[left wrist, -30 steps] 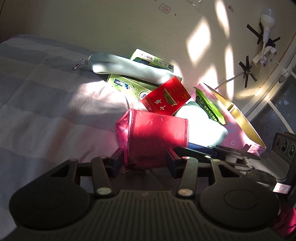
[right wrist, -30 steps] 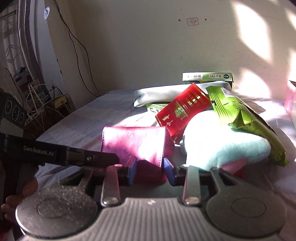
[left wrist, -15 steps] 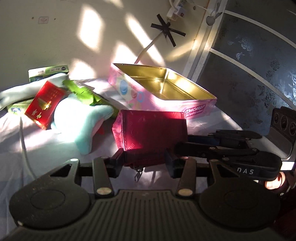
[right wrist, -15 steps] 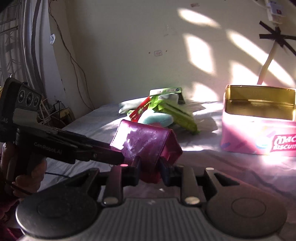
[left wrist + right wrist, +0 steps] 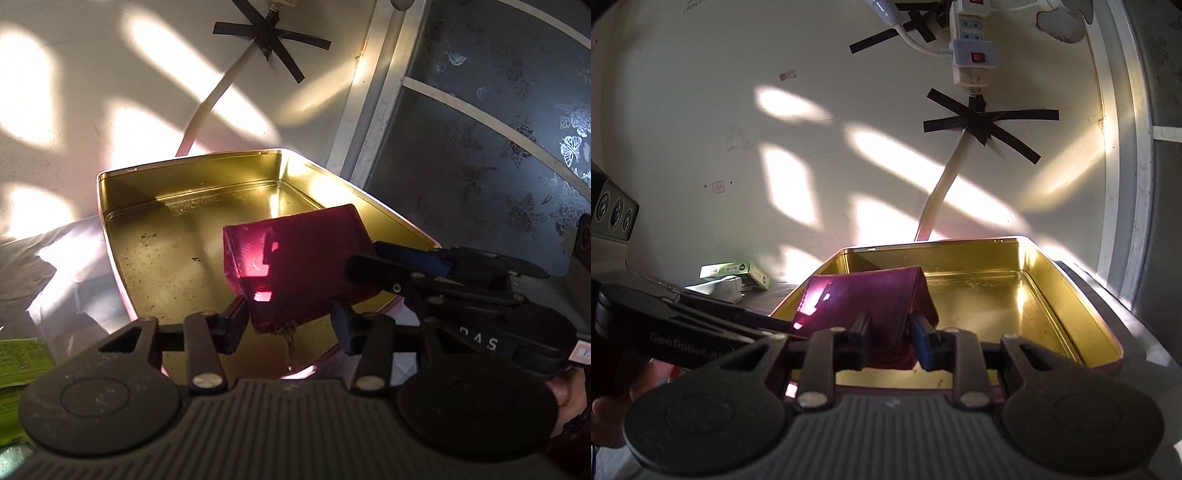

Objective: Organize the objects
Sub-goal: 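Carry the magenta pouch with both grippers into the gold tin and open, then withdraw both grippers from the tin back toward the pile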

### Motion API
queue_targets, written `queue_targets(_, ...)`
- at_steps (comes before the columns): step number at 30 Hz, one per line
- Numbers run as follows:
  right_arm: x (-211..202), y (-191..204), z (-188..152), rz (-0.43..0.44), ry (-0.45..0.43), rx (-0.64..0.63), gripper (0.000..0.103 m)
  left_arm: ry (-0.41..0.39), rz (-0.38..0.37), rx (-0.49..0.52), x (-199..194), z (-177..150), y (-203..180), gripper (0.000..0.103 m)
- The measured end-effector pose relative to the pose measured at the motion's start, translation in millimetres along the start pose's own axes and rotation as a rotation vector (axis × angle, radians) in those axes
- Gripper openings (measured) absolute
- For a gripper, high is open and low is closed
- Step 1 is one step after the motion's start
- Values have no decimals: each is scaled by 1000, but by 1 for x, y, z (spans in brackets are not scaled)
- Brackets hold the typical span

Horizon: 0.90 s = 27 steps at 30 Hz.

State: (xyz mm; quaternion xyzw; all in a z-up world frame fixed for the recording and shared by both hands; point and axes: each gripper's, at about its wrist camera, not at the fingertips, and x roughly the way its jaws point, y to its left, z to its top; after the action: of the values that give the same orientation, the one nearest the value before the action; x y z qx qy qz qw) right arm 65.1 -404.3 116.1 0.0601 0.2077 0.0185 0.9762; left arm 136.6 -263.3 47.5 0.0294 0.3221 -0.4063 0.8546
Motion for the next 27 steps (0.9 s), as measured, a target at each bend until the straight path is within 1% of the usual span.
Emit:
queue_targets(1,4,-2,-2,-11,6,8,31,6,9,6,3,0,-2,49)
queue_targets(3,10,-8,-6,-25,12,32,33,5,41,31,7,-1,-8,50)
queue_targets(5,9,-13,-9,-35,-5,72,38,9,74,45,7,-3,-12,51)
queue_targets(7,0,-14,-10,-43,-32,106,38,13,117,43,2,-4,-13,51)
queue_targets(9,-15,-9,-11,-42,-64,140,38,1,157,39,-11,-6,-15,51)
queue_targets(11,-36,-1,-13,-33,-119,166,38,-32,184,41,-30,-12,-17,55)
queue_targets(13,-58,10,-22,-41,-164,187,41,-72,233,65,-54,-23,-21,58)
queue_targets(15,-72,19,-33,-37,-181,220,43,-83,279,74,-71,-35,-22,60)
queue_targets(17,-81,31,-45,-16,-156,241,44,-71,303,67,-84,-47,-20,60)
queue_targets(20,-81,51,-53,11,-97,214,44,-41,345,45,-98,-64,-10,60)
queue_targets(23,-74,72,-55,57,-44,195,44,-17,401,10,-110,-78,6,60)
queue_targets(26,-67,98,-54,104,-1,157,43,-8,447,-45,-123,-93,27,60)
queue_targets(27,-65,105,-54,116,10,144,43,-8,474,-62,-130,-99,36,60)
